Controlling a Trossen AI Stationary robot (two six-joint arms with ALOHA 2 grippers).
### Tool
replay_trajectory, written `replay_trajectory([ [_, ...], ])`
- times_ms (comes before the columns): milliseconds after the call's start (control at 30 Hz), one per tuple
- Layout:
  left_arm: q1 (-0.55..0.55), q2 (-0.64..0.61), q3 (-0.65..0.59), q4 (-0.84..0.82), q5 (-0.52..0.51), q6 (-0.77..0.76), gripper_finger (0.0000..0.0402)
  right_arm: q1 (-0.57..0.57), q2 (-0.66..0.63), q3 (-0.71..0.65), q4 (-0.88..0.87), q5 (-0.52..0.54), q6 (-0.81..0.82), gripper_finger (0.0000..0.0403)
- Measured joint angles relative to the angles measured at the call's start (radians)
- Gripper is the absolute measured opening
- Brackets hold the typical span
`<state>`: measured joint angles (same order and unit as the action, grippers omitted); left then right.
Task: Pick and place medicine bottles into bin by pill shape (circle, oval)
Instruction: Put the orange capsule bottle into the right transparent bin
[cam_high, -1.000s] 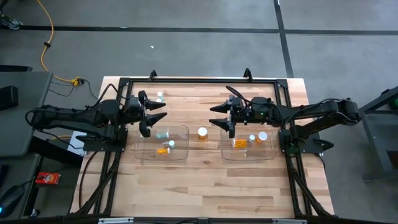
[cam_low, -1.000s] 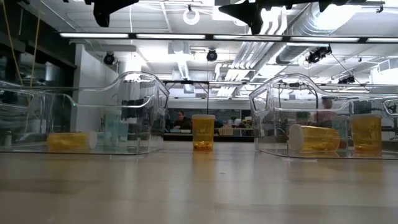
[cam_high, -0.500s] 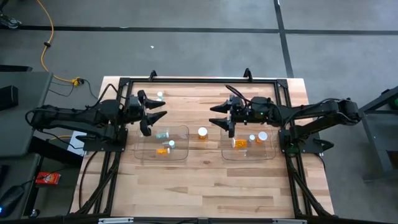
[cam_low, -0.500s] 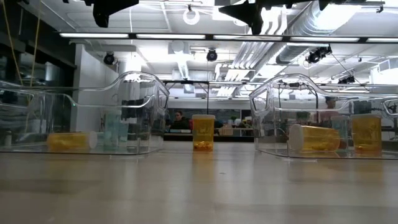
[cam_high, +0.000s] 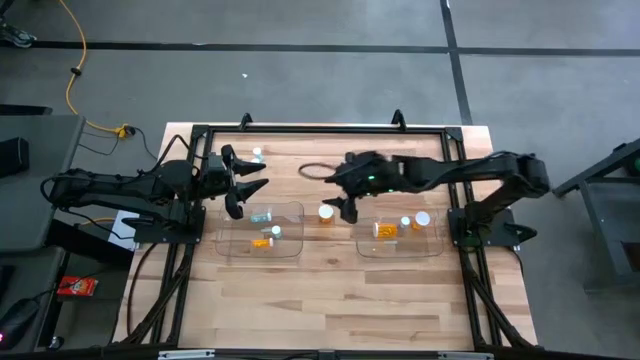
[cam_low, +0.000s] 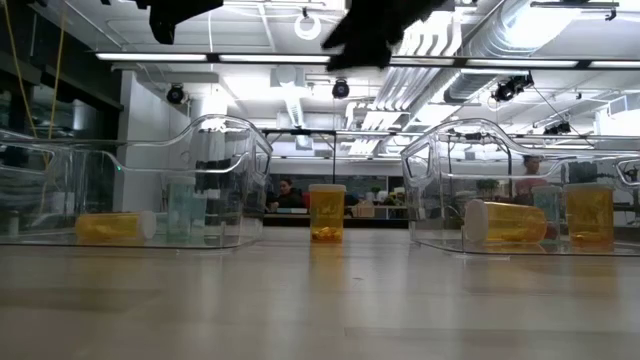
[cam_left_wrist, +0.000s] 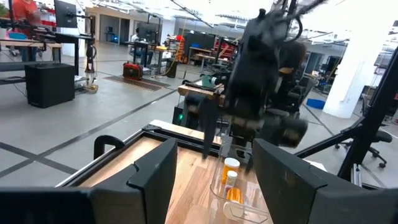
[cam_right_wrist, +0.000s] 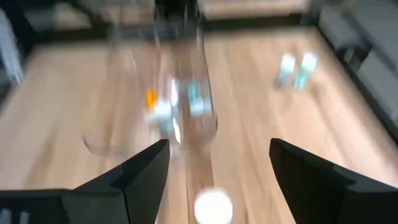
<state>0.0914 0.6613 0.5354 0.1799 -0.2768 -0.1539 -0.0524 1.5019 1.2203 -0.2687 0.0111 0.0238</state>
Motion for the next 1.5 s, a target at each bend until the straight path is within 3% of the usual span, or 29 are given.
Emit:
replay_trajectory([
  [533,0.000,0.000,0.000,0.000,0.002,-0.001,0.0200,-0.013,0.290,0.009,-0.057,-0.046,-0.077,0.0270],
  [1333,0.000,0.000,0.000,-0.003,0.004,0.000,0.0200,-0.013,0.383,0.009,-0.059,-0.019,-0.129,0.0270],
  [1500,0.000,0.000,0.000,-0.003,0.004,0.000,0.0200,-0.013,0.383,0.009,-0.061,-0.019,-0.126,0.0251],
])
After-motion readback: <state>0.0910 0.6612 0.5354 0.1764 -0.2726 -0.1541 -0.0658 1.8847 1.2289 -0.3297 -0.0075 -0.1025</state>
